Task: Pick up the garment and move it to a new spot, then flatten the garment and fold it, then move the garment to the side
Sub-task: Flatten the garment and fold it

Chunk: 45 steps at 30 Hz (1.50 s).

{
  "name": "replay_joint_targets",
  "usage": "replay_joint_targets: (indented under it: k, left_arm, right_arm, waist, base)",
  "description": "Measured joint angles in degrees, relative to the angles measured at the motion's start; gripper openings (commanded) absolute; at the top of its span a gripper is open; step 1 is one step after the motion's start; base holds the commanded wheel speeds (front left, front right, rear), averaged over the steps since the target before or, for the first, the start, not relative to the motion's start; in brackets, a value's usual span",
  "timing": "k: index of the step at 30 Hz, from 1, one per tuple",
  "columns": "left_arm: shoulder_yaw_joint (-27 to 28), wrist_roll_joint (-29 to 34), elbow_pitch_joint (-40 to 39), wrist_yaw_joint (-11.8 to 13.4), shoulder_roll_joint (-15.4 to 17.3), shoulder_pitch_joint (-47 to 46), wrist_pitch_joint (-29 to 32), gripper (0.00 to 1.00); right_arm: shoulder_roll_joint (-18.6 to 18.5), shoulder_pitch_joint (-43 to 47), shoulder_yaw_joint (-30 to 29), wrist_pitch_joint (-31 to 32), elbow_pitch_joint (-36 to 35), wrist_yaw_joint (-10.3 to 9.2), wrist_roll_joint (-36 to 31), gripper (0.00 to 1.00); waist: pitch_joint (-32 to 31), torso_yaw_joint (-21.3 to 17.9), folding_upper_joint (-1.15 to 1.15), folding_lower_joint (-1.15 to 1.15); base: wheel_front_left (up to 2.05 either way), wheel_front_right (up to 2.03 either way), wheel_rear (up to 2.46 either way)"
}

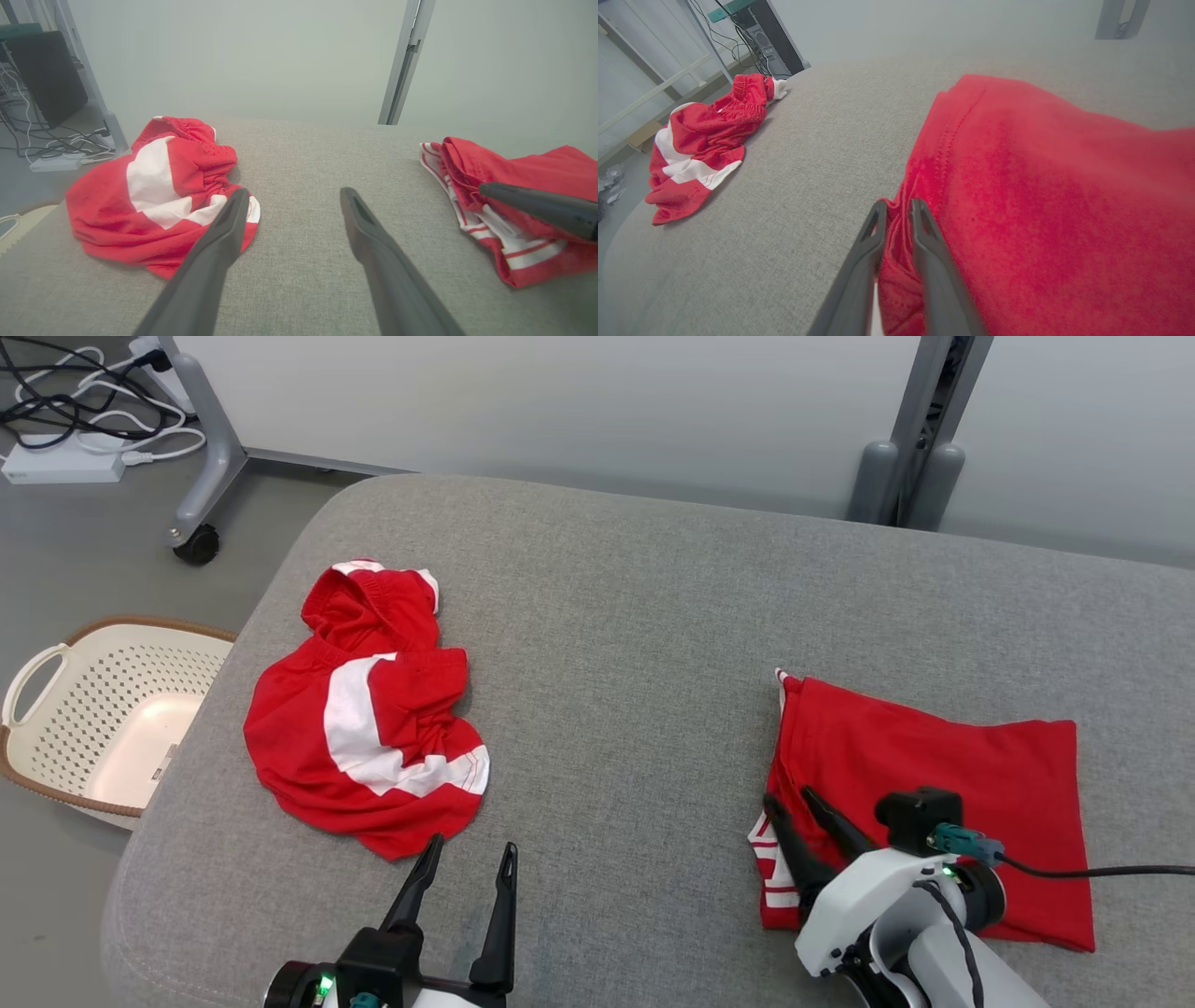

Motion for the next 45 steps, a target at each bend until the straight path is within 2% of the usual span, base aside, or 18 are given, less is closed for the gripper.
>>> replay_joint_targets:
  k: [6, 9, 22, 30, 37, 45]
  left_arm:
    - [0.3, 0.1, 0.3, 0.0, 0.0, 0.1, 0.0, 1.0]
    - [0.7, 0.2, 0.3, 0.0, 0.0, 0.2, 0.0, 1.0]
    - [2.4, 1.2, -0.2, -0.2, 0.0, 0.2, 0.0, 1.0]
    - [3.3, 0.6, -0.5, 0.4, 0.0, 0.3, 0.0, 1.0]
    - [3.4, -0.5, -0.5, 1.5, 0.0, 1.1, 0.0, 1.0]
    - [3.5, -1.9, -0.7, 2.0, 0.0, 1.7, 0.0, 1.0]
  right_arm:
    - [0.1, 0.6, 3.3, -1.2, -3.3, 0.0, 3.3, 1.0]
    - [0.1, 1.1, 3.2, -2.8, -4.9, 0.0, 2.4, 1.0]
    - [0.0, 1.8, -10.7, -5.3, -7.7, 0.0, -9.4, 1.0]
    - [-0.1, 6.1, -16.1, -5.4, -15.2, 0.0, -15.3, 1.0]
    - [0.0, 11.9, -16.7, -5.5, -23.5, 0.0, -19.3, 1.0]
    - [0.0, 18.1, -17.9, -5.5, -29.6, 0.0, -22.5, 1.0]
  waist:
    - [-0.5, -1.4, 0.0, 0.0]
    - [-0.9, -2.6, 0.0, 0.0]
    - [-2.5, -11.6, 0.0, 0.0]
    - [-3.9, -16.6, 0.0, 0.0]
    - [-5.7, -18.4, 0.0, 0.0]
    - [-6.9, -18.0, 0.0, 0.0]
  base:
    - [0.0, 0.0, 0.0]
    - [0.0, 0.0, 0.0]
    - [0.0, 0.0, 0.0]
    - [0.0, 0.0, 0.0]
    - [0.0, 0.0, 0.0]
    - [0.0, 0.0, 0.0]
